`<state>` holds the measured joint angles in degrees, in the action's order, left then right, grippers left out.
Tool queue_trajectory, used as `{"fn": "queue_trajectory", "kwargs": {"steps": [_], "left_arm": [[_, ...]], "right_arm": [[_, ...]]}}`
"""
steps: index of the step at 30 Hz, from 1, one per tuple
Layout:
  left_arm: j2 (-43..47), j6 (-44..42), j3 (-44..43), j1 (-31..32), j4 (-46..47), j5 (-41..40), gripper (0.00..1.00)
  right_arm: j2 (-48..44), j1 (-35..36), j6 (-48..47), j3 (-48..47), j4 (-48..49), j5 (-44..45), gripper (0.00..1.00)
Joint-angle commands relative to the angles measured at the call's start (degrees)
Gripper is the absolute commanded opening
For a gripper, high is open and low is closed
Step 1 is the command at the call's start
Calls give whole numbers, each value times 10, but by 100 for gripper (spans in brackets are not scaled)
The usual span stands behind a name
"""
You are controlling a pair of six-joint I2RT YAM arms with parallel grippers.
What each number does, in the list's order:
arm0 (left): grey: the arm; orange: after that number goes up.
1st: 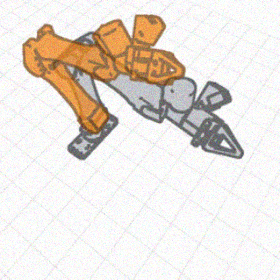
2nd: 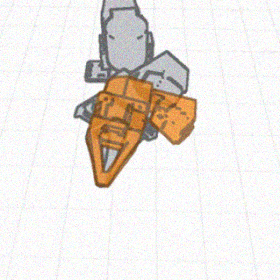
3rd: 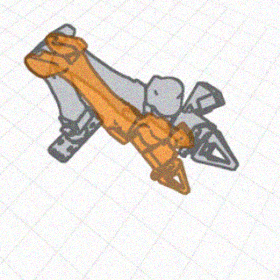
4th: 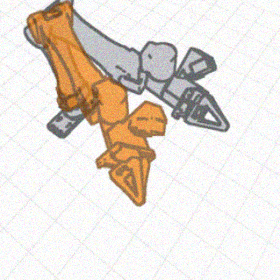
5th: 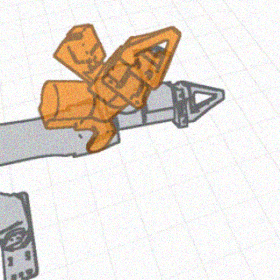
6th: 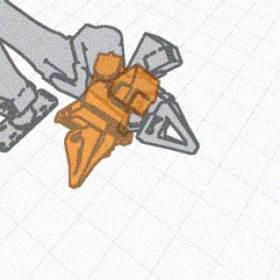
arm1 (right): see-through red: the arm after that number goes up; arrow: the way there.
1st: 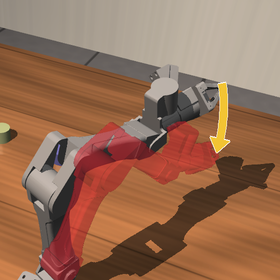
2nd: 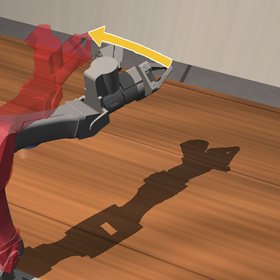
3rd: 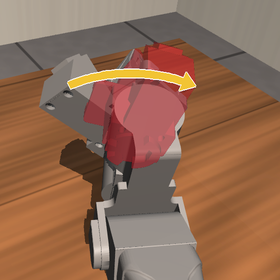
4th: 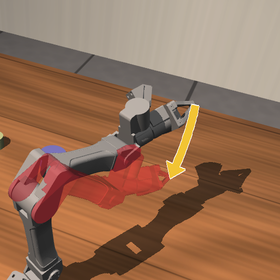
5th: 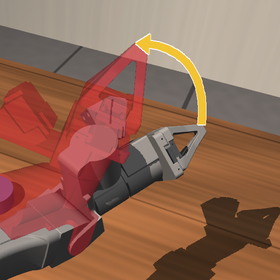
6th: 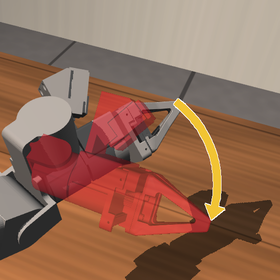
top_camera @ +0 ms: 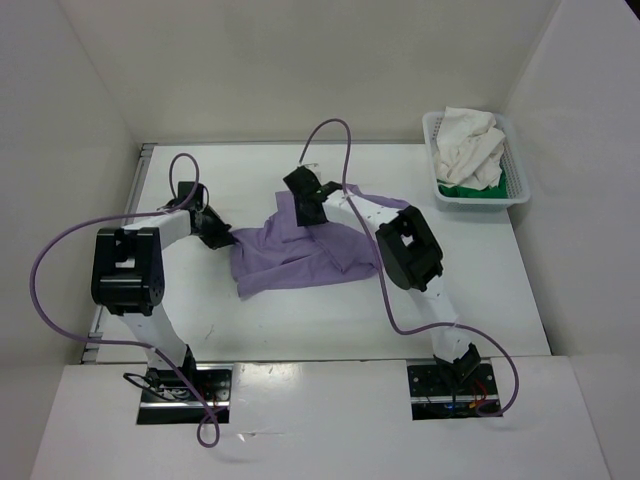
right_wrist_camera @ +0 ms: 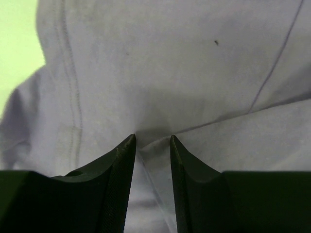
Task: Fold and stack the t-shirts
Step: Flatten out the tshirt
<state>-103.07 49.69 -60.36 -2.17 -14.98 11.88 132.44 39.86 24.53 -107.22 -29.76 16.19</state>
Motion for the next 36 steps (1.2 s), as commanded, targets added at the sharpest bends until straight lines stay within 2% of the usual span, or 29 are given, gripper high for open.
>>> {"fn": "queue_trajectory", "kwargs": {"steps": [1, 3, 5, 7, 9, 11, 15, 20, 25, 27, 29, 30, 31, 32, 33, 34, 36], "left_arm": [[-5, -3, -13, -4, 11, 9, 0], [-10, -3, -19, -4, 16, 9, 0], [-16, -3, -19, -4, 16, 9, 0], [-16, -3, -33, -4, 16, 3, 0], [-22, -3, -41, -4, 16, 2, 0], [-29, -3, -66, -10, 10, -4, 0], [-54, 3, -123, -29, 10, -4, 0], [-82, 8, -235, -29, -3, -16, 0], [-106, 14, -327, -29, -24, -30, 0], [-119, 0, -365, -29, -41, -37, 1], [-138, -11, -387, -29, -61, -37, 7], [-144, -24, -401, -29, -66, -29, 16], [-151, -32, -401, -29, -66, -3, 39], [-158, -39, -401, -29, -92, 8, 45], [-158, -53, -401, -34, -98, 13, 50], [-132, -58, -346, -35, -98, 13, 55], [-81, -58, -261, -49, -60, 13, 56]], "right_arm": [[-33, -2, 1, 26, -2, 26, 40], [-33, -2, 1, 26, -2, 15, 40], [-27, -2, 7, 32, -9, 9, 35], [-27, -2, 7, 38, -9, 3, 26], [-32, -2, 15, 38, -15, 3, 12], [-50, -2, 21, 38, -15, 15, 10], [-154, -16, 34, 64, -21, 13, 6], [-309, -57, 86, 208, 2, -31, 6], [-475, -128, 121, 376, 8, -71, 6], [-512, -151, 127, 437, 8, -100, 8], [-560, -181, 134, 473, 13, -132, 8], [-569, -188, 140, 506, 22, -142, 8], [-575, -195, 140, 517, 27, -153, 8], [-575, -202, 140, 525, 27, -162, 8], [-568, -203, 140, 532, 33, -171, 8], [-568, -217, 145, 532, 45, -180, 8], [-561, -234, 145, 532, 51, -211, 7]]}}
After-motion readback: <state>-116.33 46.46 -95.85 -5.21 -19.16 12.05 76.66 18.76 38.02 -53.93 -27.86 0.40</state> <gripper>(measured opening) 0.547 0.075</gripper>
